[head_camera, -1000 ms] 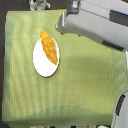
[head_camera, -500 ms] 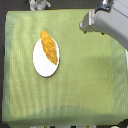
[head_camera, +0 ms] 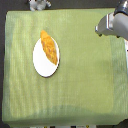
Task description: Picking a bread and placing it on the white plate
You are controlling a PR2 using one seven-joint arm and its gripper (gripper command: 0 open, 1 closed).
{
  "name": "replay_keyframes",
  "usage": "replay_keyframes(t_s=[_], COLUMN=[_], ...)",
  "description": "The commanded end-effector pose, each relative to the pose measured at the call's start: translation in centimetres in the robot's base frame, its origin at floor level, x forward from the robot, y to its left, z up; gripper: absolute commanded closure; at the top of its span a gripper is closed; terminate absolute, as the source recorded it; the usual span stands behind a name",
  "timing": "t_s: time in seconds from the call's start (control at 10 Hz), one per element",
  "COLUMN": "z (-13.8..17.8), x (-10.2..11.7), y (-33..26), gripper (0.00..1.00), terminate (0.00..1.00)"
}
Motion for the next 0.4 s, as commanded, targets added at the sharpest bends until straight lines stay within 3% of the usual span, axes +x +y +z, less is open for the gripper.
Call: replay_keyframes(t_s=[0.0,0.2,0.3], z=[0.2,0.1,0.0], x=[-1.3,-1.7,-1.8], y=[-6.2,-7.2,-8.0], gripper=[0.00,0.00,0.00], terminate=[0.00,0.00,1.00])
